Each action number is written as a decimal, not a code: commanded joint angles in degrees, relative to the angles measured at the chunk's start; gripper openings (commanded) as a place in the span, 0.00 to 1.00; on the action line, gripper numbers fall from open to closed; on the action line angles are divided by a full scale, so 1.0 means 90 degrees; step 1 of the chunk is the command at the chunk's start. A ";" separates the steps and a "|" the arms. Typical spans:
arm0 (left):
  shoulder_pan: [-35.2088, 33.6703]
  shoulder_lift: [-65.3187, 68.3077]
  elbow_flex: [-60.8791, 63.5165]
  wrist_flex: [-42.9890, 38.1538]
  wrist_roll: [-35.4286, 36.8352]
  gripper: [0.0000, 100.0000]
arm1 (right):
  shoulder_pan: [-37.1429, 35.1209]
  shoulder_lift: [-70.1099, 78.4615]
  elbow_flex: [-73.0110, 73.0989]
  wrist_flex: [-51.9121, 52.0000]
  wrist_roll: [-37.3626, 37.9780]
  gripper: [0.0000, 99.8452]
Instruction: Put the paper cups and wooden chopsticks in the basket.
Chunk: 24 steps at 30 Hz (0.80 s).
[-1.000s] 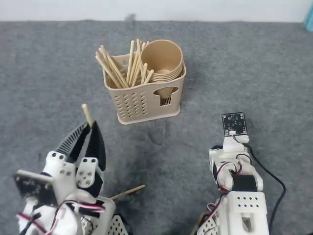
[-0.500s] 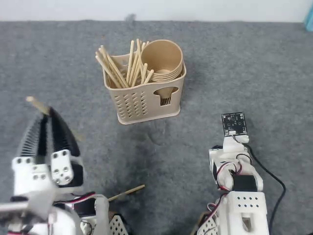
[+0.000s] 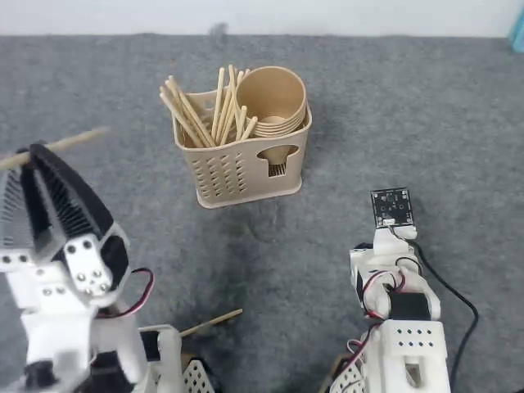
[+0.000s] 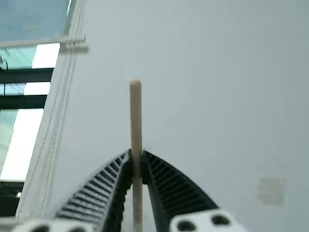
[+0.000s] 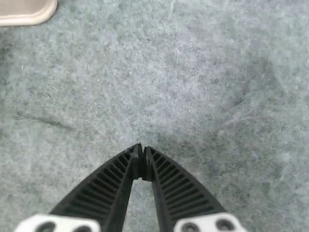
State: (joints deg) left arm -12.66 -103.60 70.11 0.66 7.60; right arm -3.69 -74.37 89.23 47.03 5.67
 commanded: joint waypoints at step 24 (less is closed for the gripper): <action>0.2042 0.3819 -0.1275 -0.0508 0.0088 0.01 | 0.0073 -0.0142 -0.0059 0.0024 0.0059 0.01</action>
State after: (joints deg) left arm 5.45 -76.62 61.93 -6.46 7.60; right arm -3.69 -74.37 89.23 47.03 5.67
